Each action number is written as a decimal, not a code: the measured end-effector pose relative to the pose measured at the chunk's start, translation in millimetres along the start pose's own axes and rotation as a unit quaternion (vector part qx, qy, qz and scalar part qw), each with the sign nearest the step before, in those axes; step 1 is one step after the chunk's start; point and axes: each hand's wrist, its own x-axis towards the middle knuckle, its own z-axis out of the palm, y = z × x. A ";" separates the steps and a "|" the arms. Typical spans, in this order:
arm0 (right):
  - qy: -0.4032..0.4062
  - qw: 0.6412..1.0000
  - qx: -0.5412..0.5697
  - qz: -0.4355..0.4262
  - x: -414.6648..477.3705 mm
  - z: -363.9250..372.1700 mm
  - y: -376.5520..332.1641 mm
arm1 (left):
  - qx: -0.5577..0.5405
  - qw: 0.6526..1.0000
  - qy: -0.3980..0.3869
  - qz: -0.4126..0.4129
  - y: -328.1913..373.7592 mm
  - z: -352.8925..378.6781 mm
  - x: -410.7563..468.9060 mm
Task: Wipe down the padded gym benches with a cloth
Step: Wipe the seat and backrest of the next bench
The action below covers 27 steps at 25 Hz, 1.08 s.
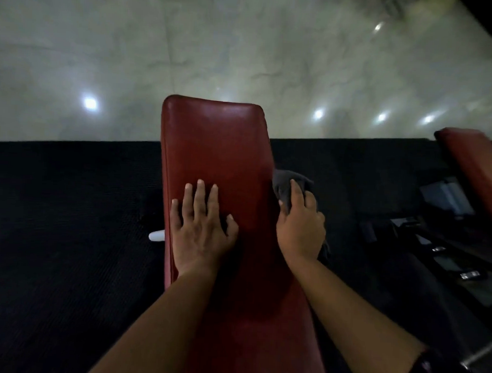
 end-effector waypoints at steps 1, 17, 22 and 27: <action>0.006 1.000 -0.003 0.015 -13.9 0.7 7.8 | 0.001 1.000 -0.003 0.000 0.9 1.3 1.0; -0.110 0.986 0.092 0.087 1.6 -3.9 28.1 | 0.017 1.000 0.020 -0.015 3.6 9.2 -2.4; -0.213 0.952 0.093 0.199 -52.6 -31.5 47.9 | 0.035 0.999 0.026 -0.003 2.7 8.4 -4.6; -0.218 0.962 0.060 0.155 -11.6 -23.9 21.6 | 0.024 1.000 0.006 -0.013 2.2 6.2 -1.4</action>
